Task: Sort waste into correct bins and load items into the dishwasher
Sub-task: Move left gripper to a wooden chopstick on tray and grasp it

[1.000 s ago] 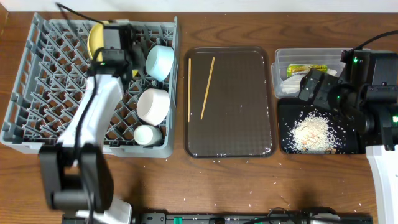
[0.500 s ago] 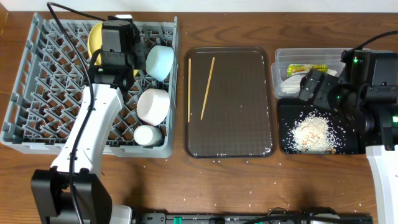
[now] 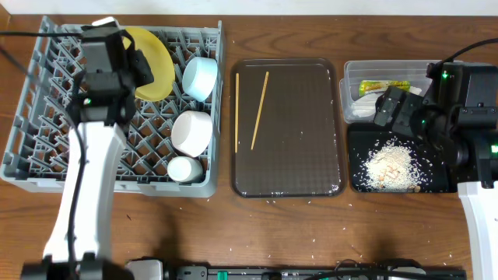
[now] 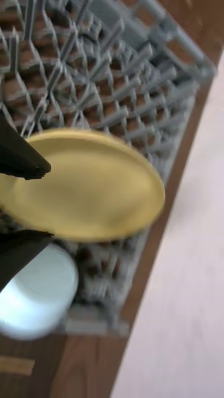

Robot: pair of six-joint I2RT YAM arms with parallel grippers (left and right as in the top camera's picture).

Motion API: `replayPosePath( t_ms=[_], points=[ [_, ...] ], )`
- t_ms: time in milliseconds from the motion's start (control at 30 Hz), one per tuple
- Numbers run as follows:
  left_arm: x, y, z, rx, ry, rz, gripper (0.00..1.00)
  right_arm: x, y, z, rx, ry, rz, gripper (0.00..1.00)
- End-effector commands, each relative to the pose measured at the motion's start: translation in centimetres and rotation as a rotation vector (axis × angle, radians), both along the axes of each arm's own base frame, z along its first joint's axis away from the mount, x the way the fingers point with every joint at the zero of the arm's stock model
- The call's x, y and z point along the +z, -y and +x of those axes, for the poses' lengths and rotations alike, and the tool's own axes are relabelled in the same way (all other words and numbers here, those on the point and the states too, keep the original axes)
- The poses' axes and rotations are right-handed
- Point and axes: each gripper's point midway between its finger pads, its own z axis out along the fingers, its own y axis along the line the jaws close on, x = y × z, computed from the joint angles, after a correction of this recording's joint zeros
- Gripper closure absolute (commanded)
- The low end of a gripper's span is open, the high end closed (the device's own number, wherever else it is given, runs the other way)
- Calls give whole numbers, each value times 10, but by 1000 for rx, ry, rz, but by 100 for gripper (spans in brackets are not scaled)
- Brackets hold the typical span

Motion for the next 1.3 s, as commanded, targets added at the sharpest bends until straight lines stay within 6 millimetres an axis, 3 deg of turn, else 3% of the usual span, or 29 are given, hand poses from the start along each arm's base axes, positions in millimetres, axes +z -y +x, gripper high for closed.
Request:
replayPosePath(
  t_ms=[0, 67, 267, 400, 600, 900, 1267],
  points=[
    [15, 63, -17, -233, 7, -172, 71, 2, 4, 0, -21, 5, 1, 1],
    [-14, 122, -33, -374, -127, -191, 71, 2, 4, 0, -21, 5, 1, 1],
    [-63, 202, -41, -544, -275, -162, 71, 2, 4, 0, -21, 5, 1, 1],
    [-93, 238, -42, -579, -424, -87, 67, 2, 4, 0, -21, 5, 1, 1],
    [-113, 261, -29, -577, -492, 8, 59, 2, 4, 0, -21, 5, 1, 1],
    [-153, 266, -20, -570, -551, 21, 55, 2, 4, 0, -21, 5, 1, 1],
    [-176, 267, -10, -558, -557, 38, 55, 2, 4, 0, -21, 5, 1, 1]
  ],
)
